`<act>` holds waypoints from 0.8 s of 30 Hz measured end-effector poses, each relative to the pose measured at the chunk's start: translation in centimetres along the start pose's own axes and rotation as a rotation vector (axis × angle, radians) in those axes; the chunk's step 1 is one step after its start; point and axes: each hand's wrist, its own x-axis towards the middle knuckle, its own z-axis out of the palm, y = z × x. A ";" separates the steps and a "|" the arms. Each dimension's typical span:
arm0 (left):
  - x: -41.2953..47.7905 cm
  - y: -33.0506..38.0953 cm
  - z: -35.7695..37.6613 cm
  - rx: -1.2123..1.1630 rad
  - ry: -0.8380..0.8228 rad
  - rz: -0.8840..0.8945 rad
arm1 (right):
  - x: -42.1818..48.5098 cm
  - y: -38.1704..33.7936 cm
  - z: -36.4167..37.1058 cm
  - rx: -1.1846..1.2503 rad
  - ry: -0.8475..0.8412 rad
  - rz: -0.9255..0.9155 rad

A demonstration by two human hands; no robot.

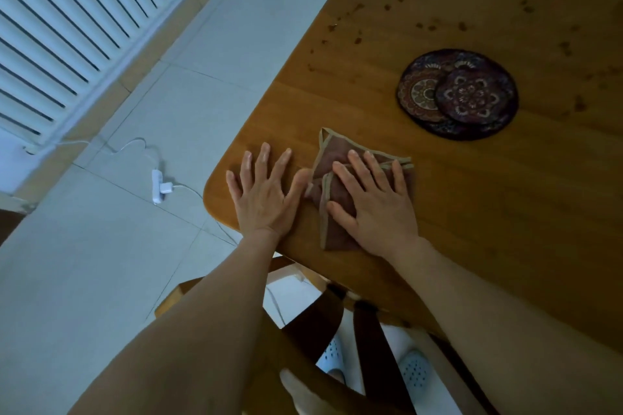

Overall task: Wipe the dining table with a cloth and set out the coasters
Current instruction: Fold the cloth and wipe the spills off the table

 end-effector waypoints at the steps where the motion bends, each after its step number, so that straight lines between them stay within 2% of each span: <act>1: 0.0 0.0 0.1 0.002 0.001 0.003 | -1.0 0.7 -0.2 0.007 -0.005 0.015; 5: -0.1 -0.1 0.3 0.042 0.016 -0.013 | -5.1 3.6 -0.8 0.035 -0.003 0.077; 9: -0.5 4.4 0.8 0.096 0.045 -0.065 | -8.3 6.7 -1.1 0.048 0.001 0.147; 13: -3.2 13.6 3.2 -0.081 -0.005 0.327 | -10.0 9.5 -1.5 0.051 0.008 0.191; 15: -4.4 17.5 4.1 -0.160 -0.049 0.455 | -10.9 11.3 -1.6 0.043 0.020 0.233; 19: -4.7 22.5 5.0 -0.240 -0.138 0.556 | -13.2 15.8 -2.3 0.005 0.032 0.392; 24: -4.7 23.3 6.0 -0.062 -0.100 0.575 | -17.2 21.4 -3.5 0.021 0.040 0.627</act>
